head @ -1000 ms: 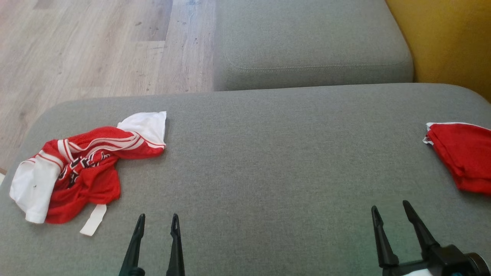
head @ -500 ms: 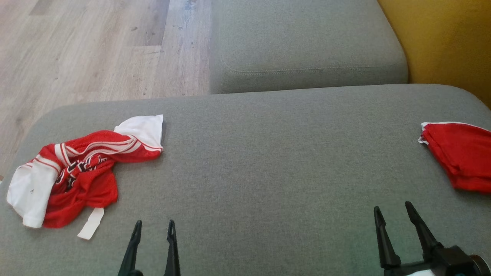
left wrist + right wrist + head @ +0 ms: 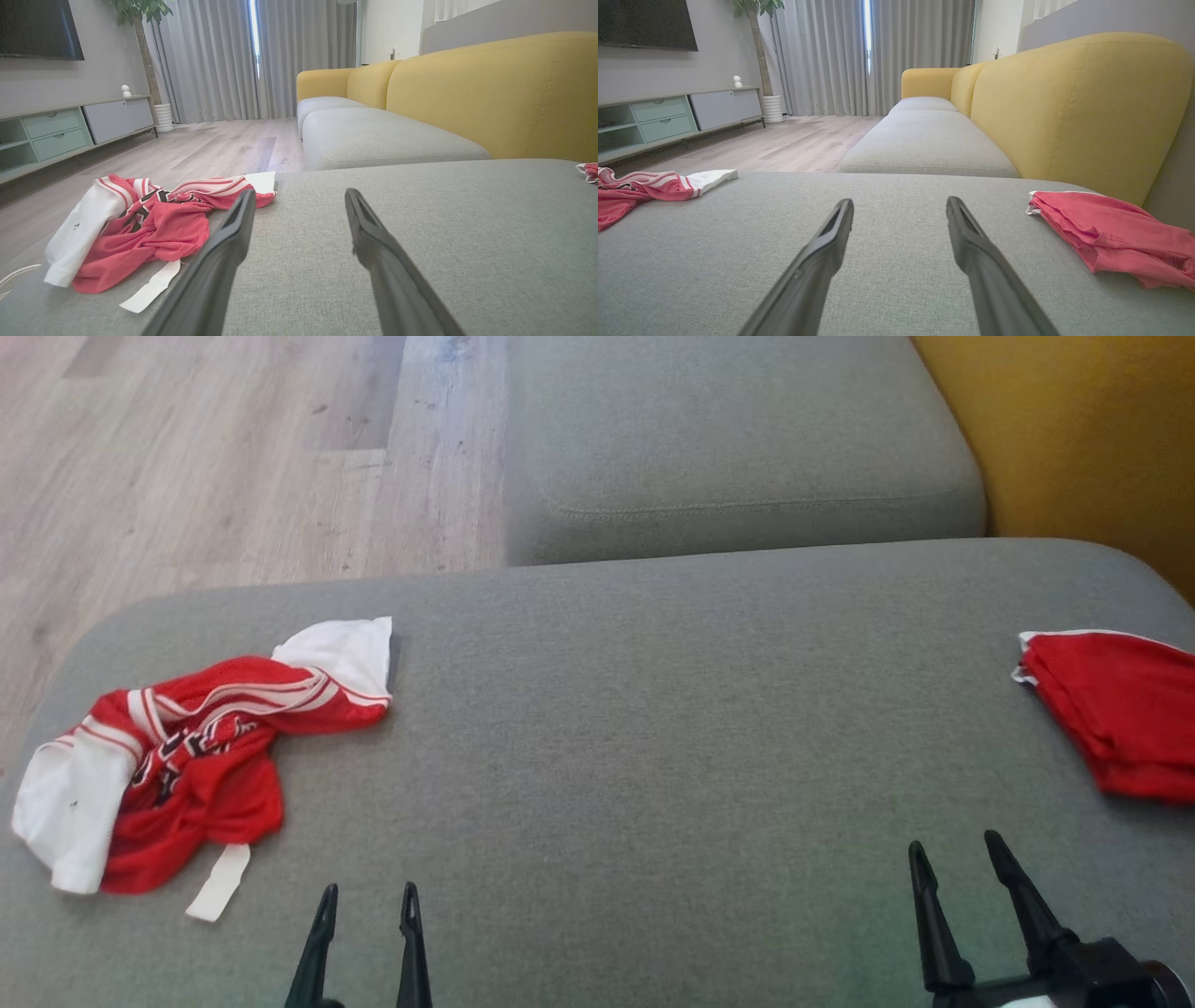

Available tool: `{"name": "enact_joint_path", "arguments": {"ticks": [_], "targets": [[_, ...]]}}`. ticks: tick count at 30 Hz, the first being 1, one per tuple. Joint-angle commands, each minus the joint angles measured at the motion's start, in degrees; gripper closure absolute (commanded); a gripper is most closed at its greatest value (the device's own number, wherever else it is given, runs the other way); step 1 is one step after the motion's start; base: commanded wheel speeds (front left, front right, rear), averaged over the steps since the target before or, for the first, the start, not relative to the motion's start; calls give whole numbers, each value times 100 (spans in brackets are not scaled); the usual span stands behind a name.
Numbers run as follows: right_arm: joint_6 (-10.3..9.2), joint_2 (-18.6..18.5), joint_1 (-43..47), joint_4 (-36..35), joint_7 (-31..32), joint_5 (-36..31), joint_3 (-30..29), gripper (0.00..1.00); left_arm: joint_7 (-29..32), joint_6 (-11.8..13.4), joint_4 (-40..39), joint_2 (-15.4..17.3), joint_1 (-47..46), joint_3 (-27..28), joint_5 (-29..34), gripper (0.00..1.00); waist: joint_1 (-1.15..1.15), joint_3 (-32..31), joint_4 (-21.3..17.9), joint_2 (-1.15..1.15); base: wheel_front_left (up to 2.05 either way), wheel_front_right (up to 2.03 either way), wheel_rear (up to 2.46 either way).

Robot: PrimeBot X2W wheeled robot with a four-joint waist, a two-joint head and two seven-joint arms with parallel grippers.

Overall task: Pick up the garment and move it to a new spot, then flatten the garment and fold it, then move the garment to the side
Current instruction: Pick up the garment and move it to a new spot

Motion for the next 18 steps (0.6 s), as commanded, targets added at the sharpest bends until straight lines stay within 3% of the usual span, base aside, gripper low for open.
{"name": "enact_joint_path", "arguments": {"ticks": [1,8,18], "targets": [[-4,-36,-170,-244,-61,-13,126,0,-38,-12,-155,-41,-196,177,0,0,0,33,81,0,0,0,0],[-4,-36,-162,-258,-61,-17,250,0,-38,4,-167,-41,-247,204,11,0,0,165,722,0,0,0,0],[-4,-36,-238,-313,-61,8,367,0,-38,-10,-213,-41,-303,301,30,0,0,292,2012,0,0,0,0]]}}
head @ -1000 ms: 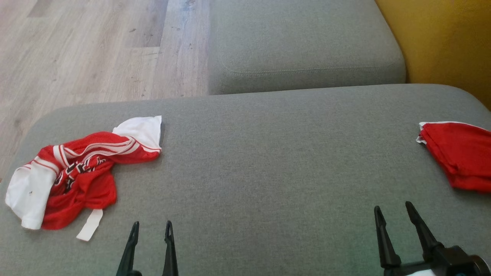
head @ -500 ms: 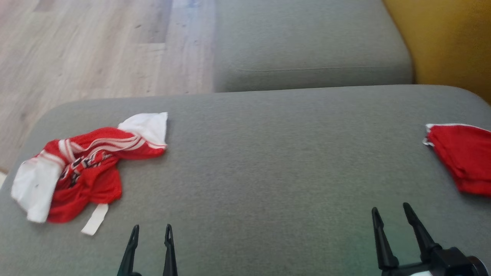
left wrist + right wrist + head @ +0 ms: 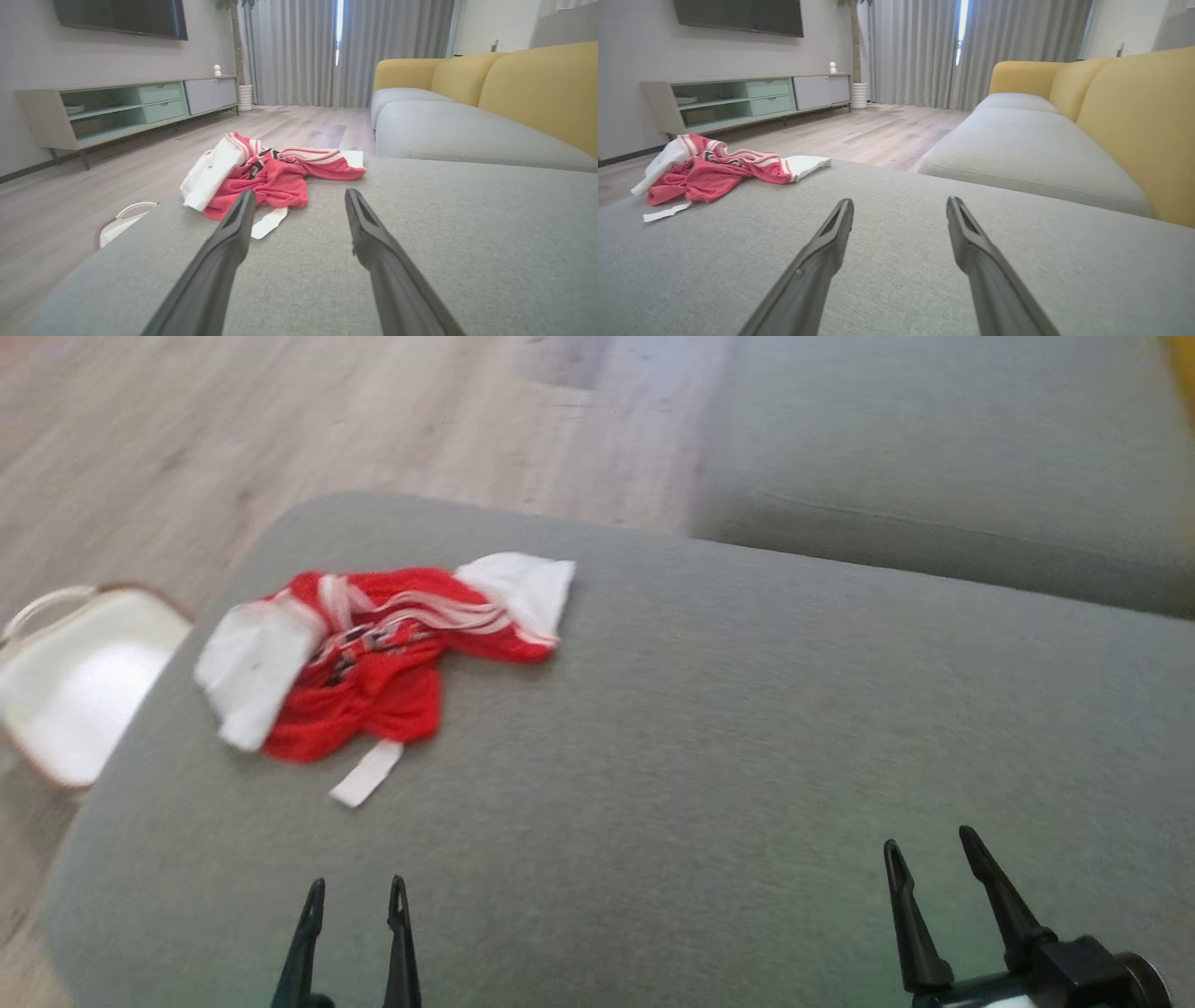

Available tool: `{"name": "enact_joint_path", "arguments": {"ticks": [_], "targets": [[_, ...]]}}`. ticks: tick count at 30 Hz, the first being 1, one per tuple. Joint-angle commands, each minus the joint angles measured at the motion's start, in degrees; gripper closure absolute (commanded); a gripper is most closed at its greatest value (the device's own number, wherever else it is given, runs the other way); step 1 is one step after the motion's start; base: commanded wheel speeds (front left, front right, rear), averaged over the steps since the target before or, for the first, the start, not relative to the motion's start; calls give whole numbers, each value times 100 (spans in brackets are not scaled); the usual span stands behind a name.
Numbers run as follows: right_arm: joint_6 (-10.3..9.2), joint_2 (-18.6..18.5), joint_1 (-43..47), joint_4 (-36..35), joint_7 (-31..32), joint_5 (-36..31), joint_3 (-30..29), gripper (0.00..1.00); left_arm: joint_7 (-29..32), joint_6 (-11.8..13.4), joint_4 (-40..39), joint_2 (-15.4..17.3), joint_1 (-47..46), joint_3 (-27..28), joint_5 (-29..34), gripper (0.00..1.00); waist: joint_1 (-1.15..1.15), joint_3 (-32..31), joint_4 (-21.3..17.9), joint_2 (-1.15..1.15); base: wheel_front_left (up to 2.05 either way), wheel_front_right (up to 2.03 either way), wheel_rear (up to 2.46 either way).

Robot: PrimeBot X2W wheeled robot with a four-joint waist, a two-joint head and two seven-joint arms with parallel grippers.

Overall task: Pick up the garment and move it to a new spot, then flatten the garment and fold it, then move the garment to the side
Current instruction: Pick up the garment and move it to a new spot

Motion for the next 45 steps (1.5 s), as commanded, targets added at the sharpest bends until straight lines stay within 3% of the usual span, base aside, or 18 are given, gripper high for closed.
{"name": "enact_joint_path", "arguments": {"ticks": [1,5,15,19,23,26,33,40,45], "targets": [[-4,-41,-250,-219,-61,19,136,0,-37,-6,-236,-42,-290,204,48,0,0,96,612,0,0,0,0],[-4,-41,-279,-188,-61,33,181,0,-37,9,-338,-42,-299,274,90,0,0,118,1016,0,0,0,0],[-4,-41,-554,-18,-61,171,375,0,-37,112,-587,3,-360,608,108,0,0,405,1292,0,0,0,0],[-4,-50,-659,30,-61,202,353,0,-37,-15,-602,268,-719,868,134,0,0,485,1334,0,0,0,0],[-4,-130,-751,-43,-61,125,311,0,-37,-350,-445,692,-1479,1011,158,0,0,690,1349,0,0,0,0],[-4,-320,-809,-171,-61,29,340,0,-5,-639,158,979,-2494,946,213,0,0,977,1229,0,0,0,0],[-4,-706,-908,-328,-61,-10,202,0,861,-1011,1589,1053,-4430,835,4,0,0,1580,857,0,0,0,0],[-4,-1114,-1033,-499,-61,-17,299,0,1803,-928,3228,1095,-5869,837,-18,0,0,2221,502,0,0,0,0],[-4,-1353,-1312,-586,-61,15,350,0,2024,-1006,4347,1085,-6538,1123,-414,0,0,2570,250,0,0,0,0]]}}
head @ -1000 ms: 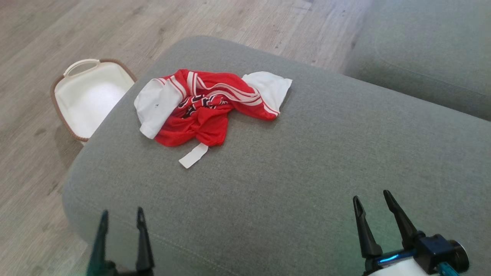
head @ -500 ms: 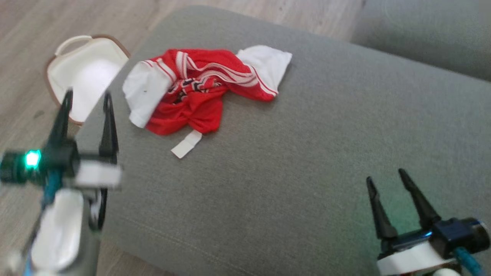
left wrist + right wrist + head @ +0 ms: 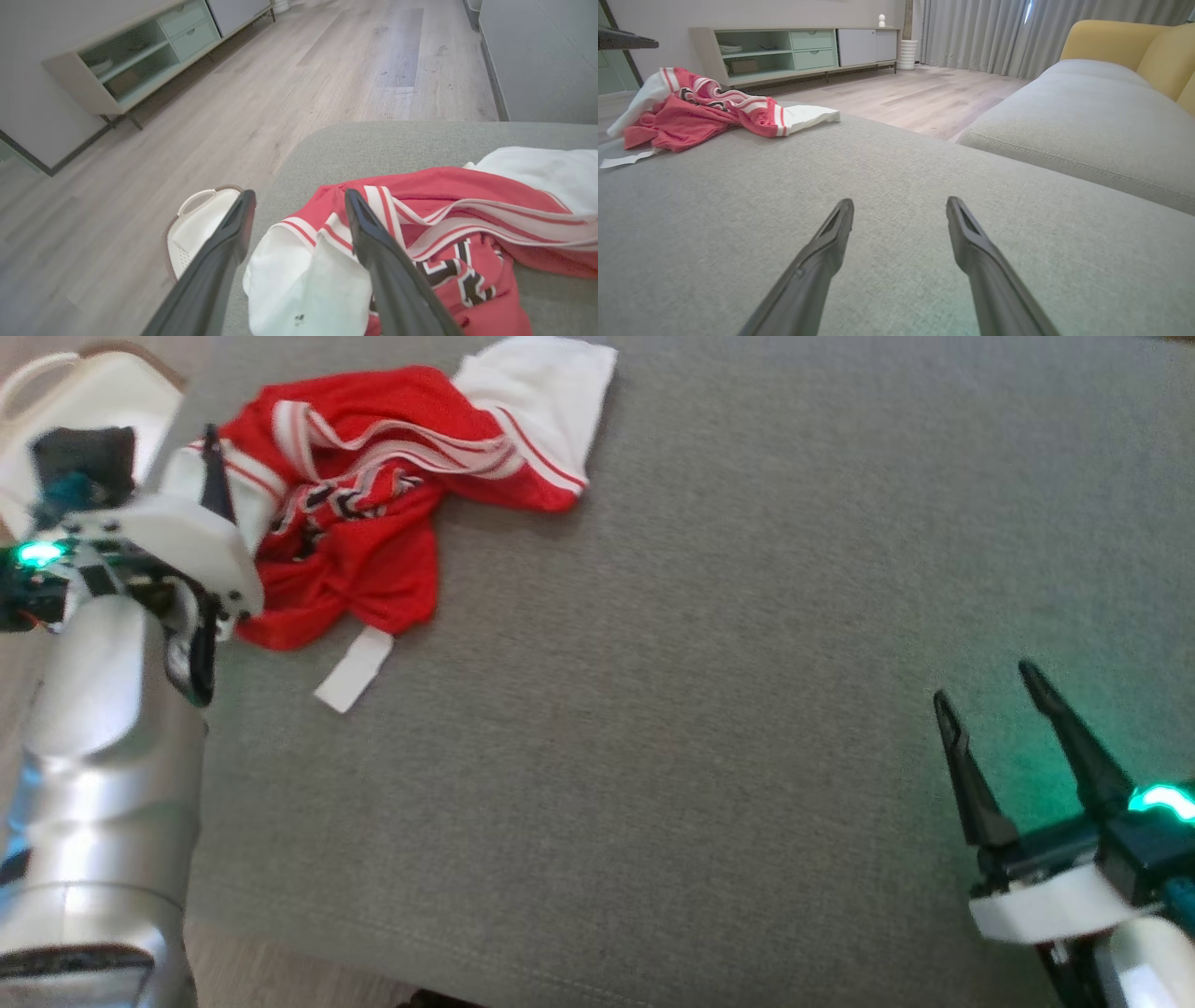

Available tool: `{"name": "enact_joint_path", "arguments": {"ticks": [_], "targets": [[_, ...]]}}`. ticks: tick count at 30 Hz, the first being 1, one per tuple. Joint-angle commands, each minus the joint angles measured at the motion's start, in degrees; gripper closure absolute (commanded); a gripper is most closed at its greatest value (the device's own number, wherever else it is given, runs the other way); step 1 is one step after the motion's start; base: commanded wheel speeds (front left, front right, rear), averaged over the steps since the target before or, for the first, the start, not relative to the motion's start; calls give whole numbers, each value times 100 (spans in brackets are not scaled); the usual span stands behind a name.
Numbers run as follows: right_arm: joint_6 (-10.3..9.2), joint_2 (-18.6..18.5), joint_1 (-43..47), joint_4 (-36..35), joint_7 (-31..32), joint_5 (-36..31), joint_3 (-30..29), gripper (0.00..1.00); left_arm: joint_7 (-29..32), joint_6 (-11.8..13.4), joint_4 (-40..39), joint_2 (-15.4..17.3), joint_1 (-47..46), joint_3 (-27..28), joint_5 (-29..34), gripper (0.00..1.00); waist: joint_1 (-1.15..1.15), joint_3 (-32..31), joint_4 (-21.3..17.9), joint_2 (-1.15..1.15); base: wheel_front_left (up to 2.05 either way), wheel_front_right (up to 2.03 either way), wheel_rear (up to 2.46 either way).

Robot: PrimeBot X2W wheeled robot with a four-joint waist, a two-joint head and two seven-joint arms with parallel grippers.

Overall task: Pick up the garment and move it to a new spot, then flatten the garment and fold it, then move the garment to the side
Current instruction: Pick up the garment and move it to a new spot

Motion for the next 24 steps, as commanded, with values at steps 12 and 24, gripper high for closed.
{"name": "enact_joint_path", "arguments": {"ticks": [12,24], "targets": [[-4,-277,-340,-217,-60,47,125,0,-200,-98,1371,361,-661,387,-393,0,-2,592,-545,0,0,0,0],[-4,-152,-433,-133,-60,59,172,0,-1746,-221,1488,469,-1149,341,-443,100,-2,479,-643,0,0,0,0]]}}
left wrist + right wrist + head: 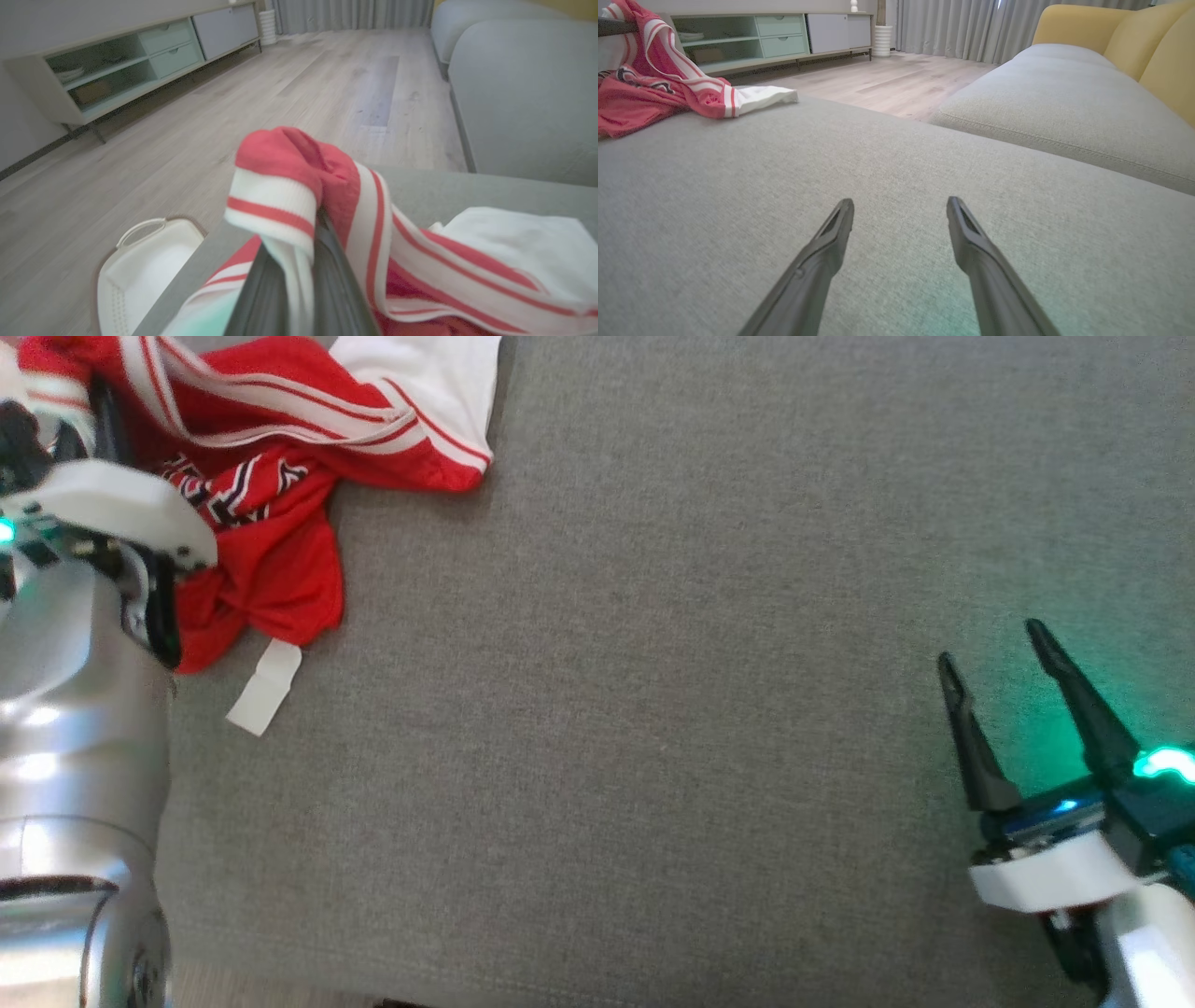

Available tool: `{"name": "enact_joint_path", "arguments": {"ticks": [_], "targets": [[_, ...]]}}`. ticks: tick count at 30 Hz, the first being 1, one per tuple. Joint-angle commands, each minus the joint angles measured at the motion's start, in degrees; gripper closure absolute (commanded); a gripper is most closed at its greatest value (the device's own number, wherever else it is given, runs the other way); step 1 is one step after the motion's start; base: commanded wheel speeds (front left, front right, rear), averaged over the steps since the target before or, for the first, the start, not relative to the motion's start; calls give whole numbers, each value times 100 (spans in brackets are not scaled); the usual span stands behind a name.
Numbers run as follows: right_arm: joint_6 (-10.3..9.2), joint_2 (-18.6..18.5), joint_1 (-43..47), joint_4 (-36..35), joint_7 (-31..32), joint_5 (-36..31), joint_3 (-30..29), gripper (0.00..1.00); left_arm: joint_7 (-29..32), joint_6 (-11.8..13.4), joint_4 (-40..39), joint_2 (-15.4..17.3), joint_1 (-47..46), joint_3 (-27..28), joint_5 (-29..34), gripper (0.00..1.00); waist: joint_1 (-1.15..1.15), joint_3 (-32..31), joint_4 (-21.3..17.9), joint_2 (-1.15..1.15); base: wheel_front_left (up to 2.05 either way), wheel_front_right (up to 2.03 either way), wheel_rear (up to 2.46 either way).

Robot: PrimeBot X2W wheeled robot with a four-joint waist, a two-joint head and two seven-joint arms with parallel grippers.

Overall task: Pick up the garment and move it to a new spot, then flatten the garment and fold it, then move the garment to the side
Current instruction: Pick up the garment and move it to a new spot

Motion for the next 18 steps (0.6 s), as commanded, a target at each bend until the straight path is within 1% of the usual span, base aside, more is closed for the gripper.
{"name": "enact_joint_path", "arguments": {"ticks": [1,4,8,13,18], "targets": [[-4,59,-92,-103,-36,59,205,0,-155,-53,-243,378,-267,18,44,100,0,-222,-84,0,0,0,0],[-4,245,-155,-10,-36,89,308,0,-276,-167,-434,415,-453,-165,170,100,0,-549,-238,0,0,0,0],[-4,524,-183,129,-36,129,434,0,-337,-297,-862,437,-740,-488,383,100,0,-1111,-583,0,0,0,0],[-4,860,-43,273,-36,158,532,0,-321,-435,-1515,543,-925,-971,598,100,0,-1821,-1186,0,0,0,0],[-4,1075,131,378,-36,218,596,0,-39,-477,-2202,554,-973,-1313,511,100,0,-2385,-1805,0,0,0,0]]}}
